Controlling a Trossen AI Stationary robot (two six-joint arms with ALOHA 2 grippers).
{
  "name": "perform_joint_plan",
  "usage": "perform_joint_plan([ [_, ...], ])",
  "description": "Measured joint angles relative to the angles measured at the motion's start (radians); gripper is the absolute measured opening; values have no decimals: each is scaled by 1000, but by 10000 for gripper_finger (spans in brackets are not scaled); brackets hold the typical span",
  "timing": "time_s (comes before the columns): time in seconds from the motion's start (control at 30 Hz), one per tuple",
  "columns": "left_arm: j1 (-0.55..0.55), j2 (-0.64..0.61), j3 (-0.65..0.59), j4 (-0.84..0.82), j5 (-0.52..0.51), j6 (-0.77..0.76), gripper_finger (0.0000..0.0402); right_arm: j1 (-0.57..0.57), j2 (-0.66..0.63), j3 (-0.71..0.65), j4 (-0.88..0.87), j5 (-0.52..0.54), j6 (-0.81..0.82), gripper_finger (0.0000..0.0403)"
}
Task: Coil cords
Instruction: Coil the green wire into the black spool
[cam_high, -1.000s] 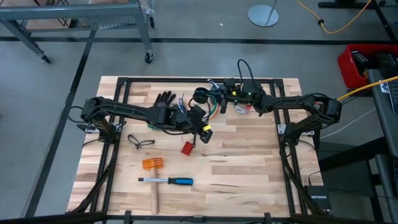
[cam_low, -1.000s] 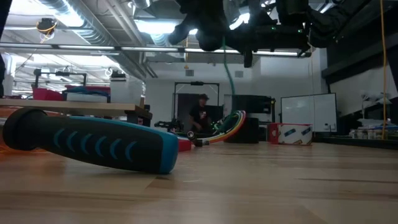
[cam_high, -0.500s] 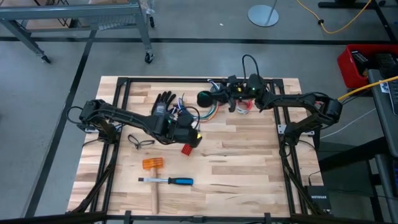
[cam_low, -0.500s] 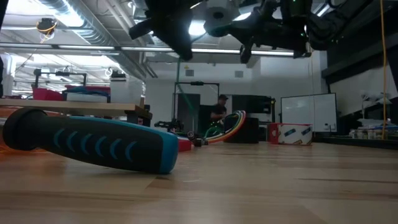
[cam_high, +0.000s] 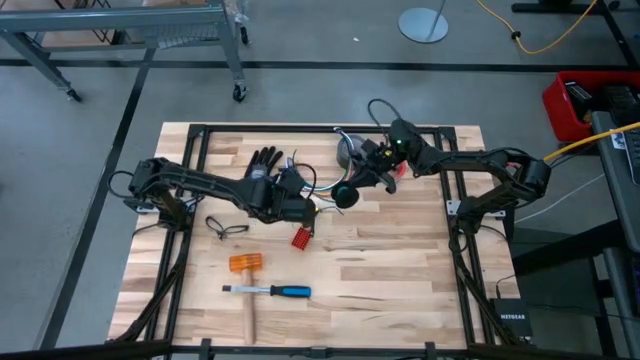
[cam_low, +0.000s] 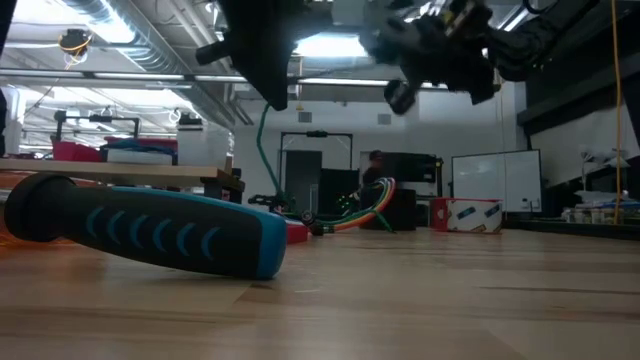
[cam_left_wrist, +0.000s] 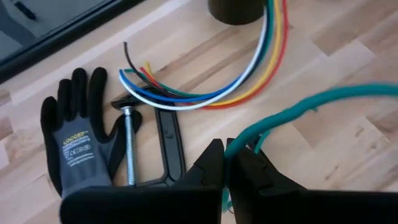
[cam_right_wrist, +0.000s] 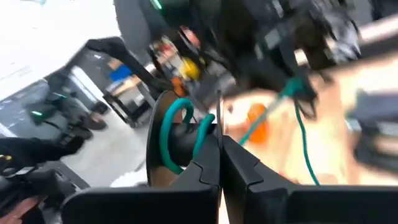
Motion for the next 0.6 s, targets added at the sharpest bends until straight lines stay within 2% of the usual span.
perform_joint_plan([
  [0.1, 22, -9, 0, 3, 10, 10, 0, 0, 0, 0, -186, 82, -117, 1],
  [0.27, 55, -20, 0, 9, 44, 26, 0, 0, 0, 0, -392, 298, -262, 1],
  [0.43, 96, -20, 0, 76, 97, 64, 0, 6, 0, 0, -452, 470, -306, 1],
  [0.6, 154, -21, 0, 194, 195, 110, 0, 74, 0, 0, -461, 720, -335, 1],
])
